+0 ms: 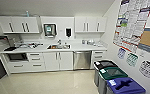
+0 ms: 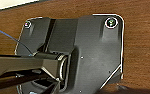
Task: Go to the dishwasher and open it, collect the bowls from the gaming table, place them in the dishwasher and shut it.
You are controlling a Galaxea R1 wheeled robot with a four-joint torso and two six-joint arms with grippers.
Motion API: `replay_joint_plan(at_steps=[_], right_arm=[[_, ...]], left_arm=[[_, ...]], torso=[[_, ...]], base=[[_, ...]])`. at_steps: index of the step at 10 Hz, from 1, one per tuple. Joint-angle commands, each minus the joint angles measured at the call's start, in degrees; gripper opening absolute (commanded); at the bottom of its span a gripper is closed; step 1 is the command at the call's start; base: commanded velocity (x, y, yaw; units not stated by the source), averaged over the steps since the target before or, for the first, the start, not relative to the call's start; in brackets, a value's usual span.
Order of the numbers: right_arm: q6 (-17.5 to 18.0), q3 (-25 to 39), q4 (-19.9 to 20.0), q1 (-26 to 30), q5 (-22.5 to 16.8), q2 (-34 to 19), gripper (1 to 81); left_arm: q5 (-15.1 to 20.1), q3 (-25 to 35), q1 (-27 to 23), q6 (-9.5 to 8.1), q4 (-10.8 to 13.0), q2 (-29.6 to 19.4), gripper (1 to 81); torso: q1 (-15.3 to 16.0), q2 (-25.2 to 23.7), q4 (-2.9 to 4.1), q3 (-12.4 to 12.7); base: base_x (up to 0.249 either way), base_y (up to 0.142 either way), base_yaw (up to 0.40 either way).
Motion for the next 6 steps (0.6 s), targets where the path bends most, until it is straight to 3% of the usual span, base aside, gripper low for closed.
replay_joint_plan(at_steps=[1,6], right_arm=[[0.06,0.04,-0.15,2.55,-2.78,-0.91,81.1],[0.06,0.04,-0.32,2.55,-2.78,-0.99,81.1]], left_arm=[[2.71,0.21,-2.76,0.01,-0.13,-0.86,81.1],[2.71,0.21,-2.76,0.01,-0.05,-0.51,81.1]], torso=[[0.00,0.00,0.00,0.00],[0.00,0.00,0.00,0.00]], base=[[0.101,0.000,0.000],[0.101,0.000,0.000]])
